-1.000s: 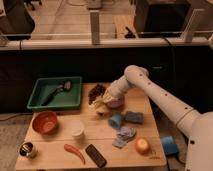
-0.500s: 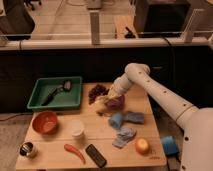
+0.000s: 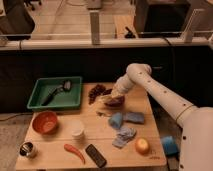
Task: Place banana in purple bowl
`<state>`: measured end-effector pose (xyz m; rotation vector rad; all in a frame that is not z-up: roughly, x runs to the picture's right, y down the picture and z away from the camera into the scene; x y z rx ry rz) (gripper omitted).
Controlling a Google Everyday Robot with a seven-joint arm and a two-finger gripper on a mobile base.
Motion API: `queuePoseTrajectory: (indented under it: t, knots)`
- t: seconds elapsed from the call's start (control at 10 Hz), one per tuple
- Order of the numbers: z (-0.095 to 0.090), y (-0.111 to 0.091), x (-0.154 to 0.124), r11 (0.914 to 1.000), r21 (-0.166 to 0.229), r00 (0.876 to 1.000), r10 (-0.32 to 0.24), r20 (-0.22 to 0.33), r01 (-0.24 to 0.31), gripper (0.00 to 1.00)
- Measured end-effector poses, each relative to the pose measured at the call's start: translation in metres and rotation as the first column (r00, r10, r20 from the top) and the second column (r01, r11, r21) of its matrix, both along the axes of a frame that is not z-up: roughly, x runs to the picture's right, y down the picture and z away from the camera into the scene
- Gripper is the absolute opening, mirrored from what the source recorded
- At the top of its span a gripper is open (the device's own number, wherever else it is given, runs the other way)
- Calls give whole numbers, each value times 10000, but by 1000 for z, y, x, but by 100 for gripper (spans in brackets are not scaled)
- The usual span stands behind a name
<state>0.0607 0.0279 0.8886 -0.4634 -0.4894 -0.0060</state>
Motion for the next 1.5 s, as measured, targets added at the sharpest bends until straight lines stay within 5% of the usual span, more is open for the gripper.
queuePoseTrajectory:
  t: [1.5]
  knots:
    - [1, 2, -2, 10000, 55, 9997, 50, -234, -49, 80]
